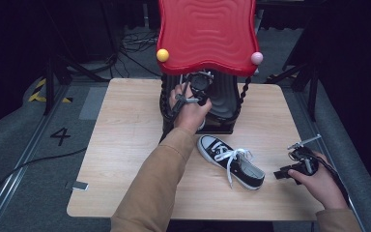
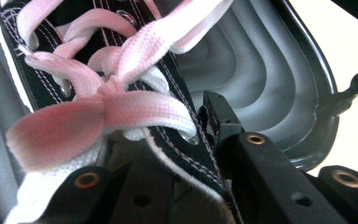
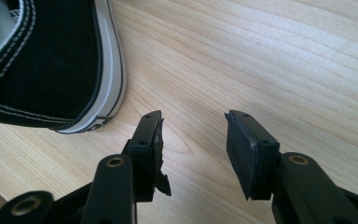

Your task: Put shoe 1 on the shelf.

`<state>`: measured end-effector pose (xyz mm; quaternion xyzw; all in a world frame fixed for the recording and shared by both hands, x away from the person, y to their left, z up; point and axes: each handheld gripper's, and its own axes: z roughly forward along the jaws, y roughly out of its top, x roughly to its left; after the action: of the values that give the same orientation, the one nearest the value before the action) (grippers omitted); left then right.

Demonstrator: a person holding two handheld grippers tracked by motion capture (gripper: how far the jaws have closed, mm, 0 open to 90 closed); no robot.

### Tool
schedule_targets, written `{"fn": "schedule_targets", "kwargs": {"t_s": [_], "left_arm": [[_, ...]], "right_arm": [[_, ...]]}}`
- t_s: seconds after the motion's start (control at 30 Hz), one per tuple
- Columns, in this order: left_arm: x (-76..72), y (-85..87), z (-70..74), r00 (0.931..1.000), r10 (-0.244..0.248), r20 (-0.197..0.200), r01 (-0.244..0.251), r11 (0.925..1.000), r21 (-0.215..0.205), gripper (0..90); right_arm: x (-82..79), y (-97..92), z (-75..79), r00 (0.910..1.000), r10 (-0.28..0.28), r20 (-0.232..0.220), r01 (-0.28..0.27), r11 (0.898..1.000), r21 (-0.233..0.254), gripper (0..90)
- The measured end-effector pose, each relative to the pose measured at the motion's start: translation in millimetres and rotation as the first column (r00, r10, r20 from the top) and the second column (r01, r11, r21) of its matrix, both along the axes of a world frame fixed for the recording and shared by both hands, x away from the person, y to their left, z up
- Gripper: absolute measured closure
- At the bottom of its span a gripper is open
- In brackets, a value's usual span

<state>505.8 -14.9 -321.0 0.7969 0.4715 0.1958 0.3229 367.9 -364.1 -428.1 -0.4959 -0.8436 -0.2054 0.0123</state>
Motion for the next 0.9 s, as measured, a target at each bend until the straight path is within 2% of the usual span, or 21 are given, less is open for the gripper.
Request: {"fn": "schedule_targets", "kwargs": {"t_s": [0.03,0.07,0.1,0.17,0.2,0.3,0.53,0.6,0.7,0.73,0.83,0.87,0.9], "left_arm": [[0.5,1.6,0.8,0.9997,-0.019,-0.016,0.019,0.9998,-0.005,78.8],[-0.9,2.0,2.0,0.9991,-0.02,-0.038,0.019,0.9992,-0.034,75.9],[-1.8,3.5,3.6,0.9977,-0.044,-0.052,0.041,0.998,-0.048,71.4],[-6.2,3.1,6.2,0.9975,-0.051,-0.048,0.049,0.9976,-0.05,63.4],[-7.7,3.0,6.8,0.9969,-0.053,-0.058,0.051,0.9975,-0.048,56.4],[-15.7,5.4,10.7,0.9932,-0.063,-0.098,0.059,0.9975,-0.039,55.6],[-34.3,14.1,22.8,0.9857,-0.108,-0.129,0.108,0.9941,-0.009,53.8],[-41.0,17.6,26.7,0.9842,-0.118,-0.132,0.116,0.9931,-0.017,55.7],[-54.8,21.9,34.0,0.9748,-0.174,-0.14,0.172,0.9847,-0.026,59.7],[-54.8,21.9,34.0,0.9748,-0.174,-0.14,0.172,0.9847,-0.026,61.5],[-68.7,23.1,38.2,0.9538,-0.254,-0.161,0.253,0.9671,-0.025,63.8],[-74.1,23.4,38.5,0.942,-0.281,-0.184,0.28,0.9595,-0.031,65.5],[-77.3,23.5,38.2,0.9342,-0.297,-0.197,0.297,0.9543,-0.03,66.8]], "right_arm": [[0.0,0.8,0.0,1.0,0.0,0.002,0.0,1.0,0.001,56.8],[0.0,1.9,0.0,1.0,-0.001,0.0,0.001,1.0,-0.001,56.6],[0.2,2.3,-0.3,1.0,0.005,0.0,-0.005,1.0,-0.003,56.5],[0.3,4.1,-1.0,0.9999,0.011,-0.004,-0.011,1.0,-0.006,56.2],[0.5,4.6,-1.1,0.9999,0.014,-0.005,-0.014,1.0,-0.008,56.0],[0.5,5.5,-0.4,0.9999,0.016,0.004,-0.016,1.0,-0.005,56.0],[1.0,6.1,1.1,0.9998,0.019,0.008,-0.019,1.0,-0.006,55.7],[1.4,7.2,0.8,0.9998,0.02,0.005,-0.02,1.0,-0.009,55.6],[2.1,8.1,0.1,0.9996,0.026,0.006,-0.026,1.0,-0.012,55.4],[2.1,8.1,0.1,0.9996,0.026,0.006,-0.026,1.0,-0.012,55.4],[2.5,9.5,-0.8,0.9997,0.025,0.002,-0.025,1.0,-0.012,55.3],[2.7,9.7,-0.9,0.9997,0.026,0.002,-0.026,1.0,-0.014,55.3],[2.9,10.0,-0.9,0.9996,0.027,0.001,-0.027,1.0,-0.014,55.3]]}}
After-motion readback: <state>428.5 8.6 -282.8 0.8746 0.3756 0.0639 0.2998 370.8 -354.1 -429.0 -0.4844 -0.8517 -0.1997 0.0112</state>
